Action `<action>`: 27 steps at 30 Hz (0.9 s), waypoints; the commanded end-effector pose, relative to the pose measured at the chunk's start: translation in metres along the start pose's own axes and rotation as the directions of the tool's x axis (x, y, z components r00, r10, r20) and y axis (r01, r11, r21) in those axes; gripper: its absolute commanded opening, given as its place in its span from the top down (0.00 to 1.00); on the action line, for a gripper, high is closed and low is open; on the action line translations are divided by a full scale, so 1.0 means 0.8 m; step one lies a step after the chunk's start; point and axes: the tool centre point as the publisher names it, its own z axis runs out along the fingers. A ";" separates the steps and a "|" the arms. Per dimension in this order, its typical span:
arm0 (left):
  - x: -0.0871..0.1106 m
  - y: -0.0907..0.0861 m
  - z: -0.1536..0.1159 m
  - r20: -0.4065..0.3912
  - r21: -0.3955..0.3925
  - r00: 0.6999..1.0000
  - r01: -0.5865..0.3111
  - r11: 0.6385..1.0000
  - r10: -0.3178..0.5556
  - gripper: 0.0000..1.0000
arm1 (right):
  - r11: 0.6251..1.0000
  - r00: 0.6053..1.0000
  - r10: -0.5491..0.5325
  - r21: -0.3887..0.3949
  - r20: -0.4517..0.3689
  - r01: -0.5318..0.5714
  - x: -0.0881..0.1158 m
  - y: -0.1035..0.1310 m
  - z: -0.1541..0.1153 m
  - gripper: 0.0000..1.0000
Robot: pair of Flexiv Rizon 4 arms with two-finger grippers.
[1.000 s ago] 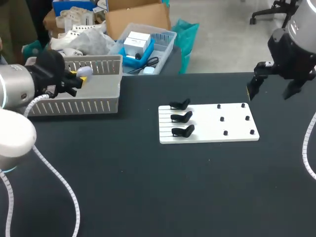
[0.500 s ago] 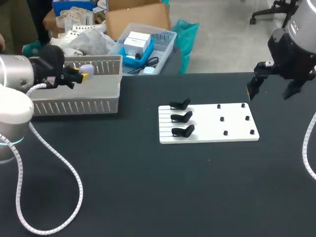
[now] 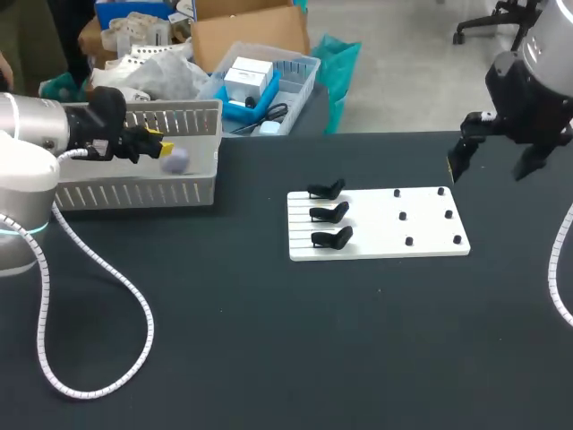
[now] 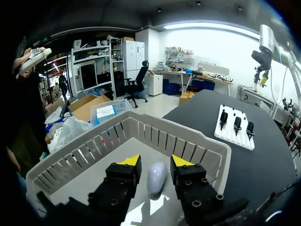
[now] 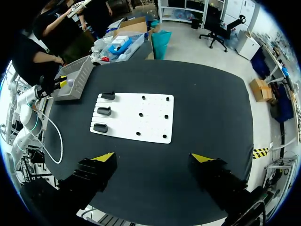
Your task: Pick up each earbud case from the left stands, insert the matching earbuds, close the lid, and place the case in the box.
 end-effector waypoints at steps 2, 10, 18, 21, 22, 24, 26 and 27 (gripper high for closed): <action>0.010 -0.005 -0.002 -0.019 0.025 1.000 -0.001 1.000 0.002 0.56 | 1.000 1.000 -0.001 -0.001 0.001 0.001 0.001 0.000 0.000 0.00; -0.011 -0.039 -0.031 0.017 -0.006 0.997 -0.082 0.997 0.082 0.39 | 1.000 1.000 -0.001 -0.001 0.001 0.001 0.001 0.000 0.000 0.00; -0.059 -0.109 -0.039 0.126 0.035 0.970 -0.216 0.976 0.210 0.00 | 1.000 1.000 -0.001 -0.001 0.001 0.001 0.001 0.000 0.000 0.00; -0.071 -0.137 -0.039 0.168 0.070 0.961 -0.234 0.970 0.220 0.00 | 1.000 1.000 -0.001 -0.001 0.001 0.001 0.001 0.000 0.000 0.00; -0.074 -0.147 -0.038 0.172 0.092 0.958 -0.248 0.964 0.230 0.00 | 1.000 1.000 -0.001 -0.001 0.001 0.001 0.001 0.000 0.000 0.00; -0.077 -0.160 -0.034 0.186 0.136 0.957 -0.248 0.959 0.221 0.00 | 1.000 1.000 -0.001 -0.001 0.001 0.001 0.001 0.000 0.000 0.00; -0.081 -0.176 -0.028 0.176 0.190 0.956 -0.266 0.945 0.234 0.00 | 1.000 1.000 -0.001 -0.001 0.001 0.001 0.001 0.000 0.000 0.00; -0.084 -0.183 -0.027 0.181 0.203 0.954 -0.272 0.941 0.237 0.00 | 1.000 1.000 -0.001 -0.001 0.001 0.001 0.001 0.000 0.000 0.00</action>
